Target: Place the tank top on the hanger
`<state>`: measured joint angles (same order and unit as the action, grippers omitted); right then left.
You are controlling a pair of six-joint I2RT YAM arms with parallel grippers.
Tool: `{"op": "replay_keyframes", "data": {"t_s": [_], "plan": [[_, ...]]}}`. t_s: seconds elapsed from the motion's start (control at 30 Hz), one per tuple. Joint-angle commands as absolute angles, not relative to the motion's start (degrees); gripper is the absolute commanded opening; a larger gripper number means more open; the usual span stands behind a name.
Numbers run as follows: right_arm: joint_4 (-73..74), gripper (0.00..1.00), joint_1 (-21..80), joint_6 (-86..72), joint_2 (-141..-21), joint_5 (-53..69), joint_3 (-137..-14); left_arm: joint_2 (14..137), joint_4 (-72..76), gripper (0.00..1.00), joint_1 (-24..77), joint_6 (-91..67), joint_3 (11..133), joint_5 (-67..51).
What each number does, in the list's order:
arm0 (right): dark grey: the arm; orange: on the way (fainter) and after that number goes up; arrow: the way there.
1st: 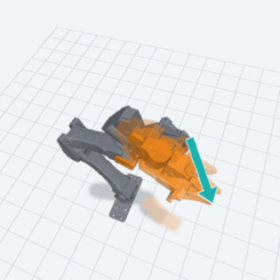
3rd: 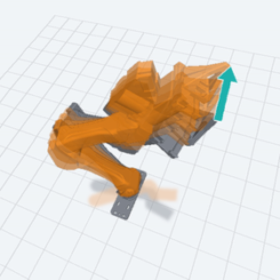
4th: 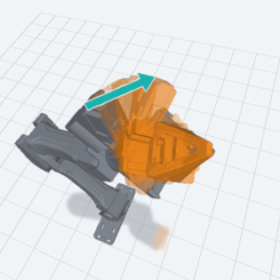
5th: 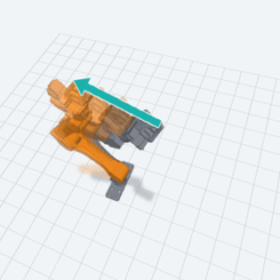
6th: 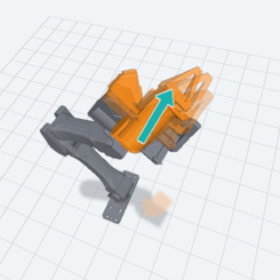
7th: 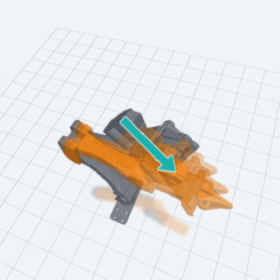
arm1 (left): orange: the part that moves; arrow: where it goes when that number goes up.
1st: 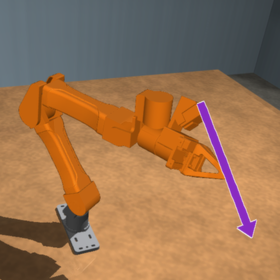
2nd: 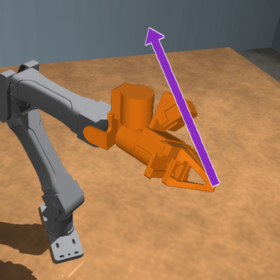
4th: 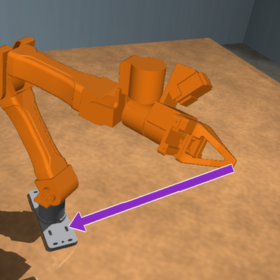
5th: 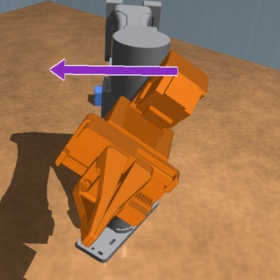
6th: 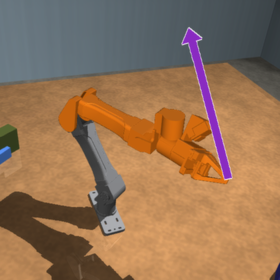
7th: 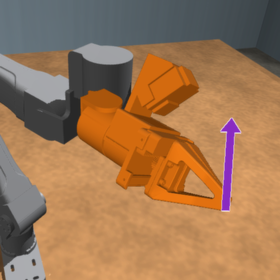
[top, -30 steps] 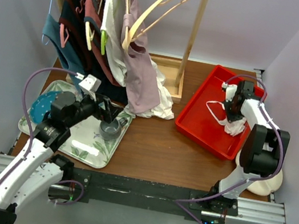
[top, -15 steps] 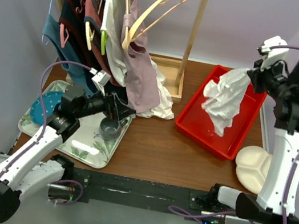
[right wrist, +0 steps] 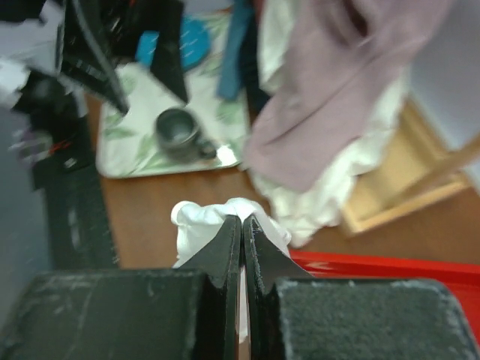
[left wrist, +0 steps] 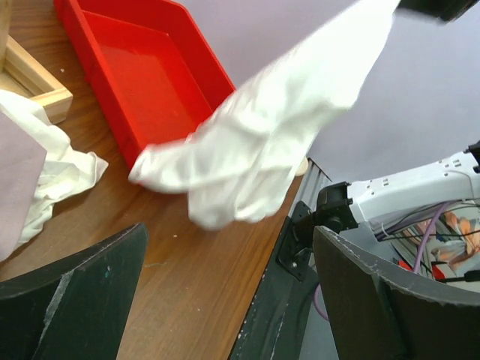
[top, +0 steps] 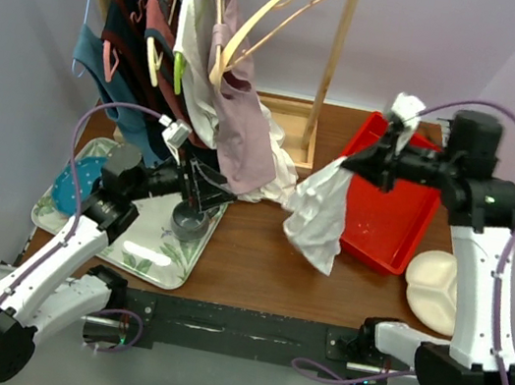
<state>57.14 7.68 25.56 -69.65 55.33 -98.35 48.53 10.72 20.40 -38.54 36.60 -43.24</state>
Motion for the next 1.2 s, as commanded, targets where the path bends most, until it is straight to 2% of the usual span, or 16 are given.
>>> {"op": "replay_keyframes", "data": {"t_s": [0.0, 0.1, 0.2, 0.23, 0.4, 0.5, 0.53, 0.57, 0.67, 0.8, 0.9, 1.0, 1.17], "plan": [[64.85, 0.00, 13.09, 38.35, -70.05, 61.43, -87.66, 50.09, 9.50, 0.96, 21.71, -36.66, 38.32, -45.62], [69.07, 0.00, 13.89, 47.33, -71.27, 61.09, -82.12, 51.41, 4.58, 0.95, 23.29, -33.42, 38.32, -43.26], [67.42, 0.00, 13.36, 48.96, -73.38, 51.18, -76.41, 52.47, 0.19, 0.94, 24.87, -30.60, 37.36, -40.79], [66.28, 0.00, 12.58, 48.78, -74.08, 43.76, -74.90, 52.64, -0.26, 0.94, 25.83, -29.98, 37.09, -40.00], [50.29, 0.01, 6.43, 38.16, -72.86, 22.36, -65.05, 53.70, -5.62, 0.93, 27.60, -27.25, 35.42, -35.69], [47.29, 0.21, 6.42, 36.92, -71.46, 15.57, -64.07, 54.84, -5.36, 0.93, 27.77, -26.72, 35.42, -35.16], [46.85, 0.29, 6.42, 36.65, -71.28, 15.21, -64.25, 55.28, -5.27, 0.93, 27.86, -26.54, 35.51, -35.07], [47.54, 0.42, 6.50, 36.65, -70.93, 16.25, -65.64, 55.72, -5.36, 0.92, 27.95, -26.46, 36.03, -34.98], [52.09, 0.57, 7.12, 39.19, -69.18, 22.82, -68.98, 56.95, -5.89, 0.91, 29.26, -26.10, 37.26, -33.49], [60.02, 0.68, 16.31, 53.50, -66.80, 40.72, -66.90, 59.23, -6.06, 0.90, 34.35, -25.67, 38.49, -28.06], [60.74, 0.72, 22.56, 64.41, -67.93, 45.34, -60.05, 61.86, -6.85, 0.88, 37.43, -24.88, 39.55, -23.83], [59.15, 0.65, 26.96, 72.31, -71.70, 45.44, -56.52, 63.54, -8.61, 0.84, 38.23, -24.52, 40.17, -20.84], [52.22, 0.57, 36.90, 69.80, -76.90, 38.35, -56.25, 62.76, -10.02, 0.81, 38.32, -25.05, 39.46, -17.58]]}}
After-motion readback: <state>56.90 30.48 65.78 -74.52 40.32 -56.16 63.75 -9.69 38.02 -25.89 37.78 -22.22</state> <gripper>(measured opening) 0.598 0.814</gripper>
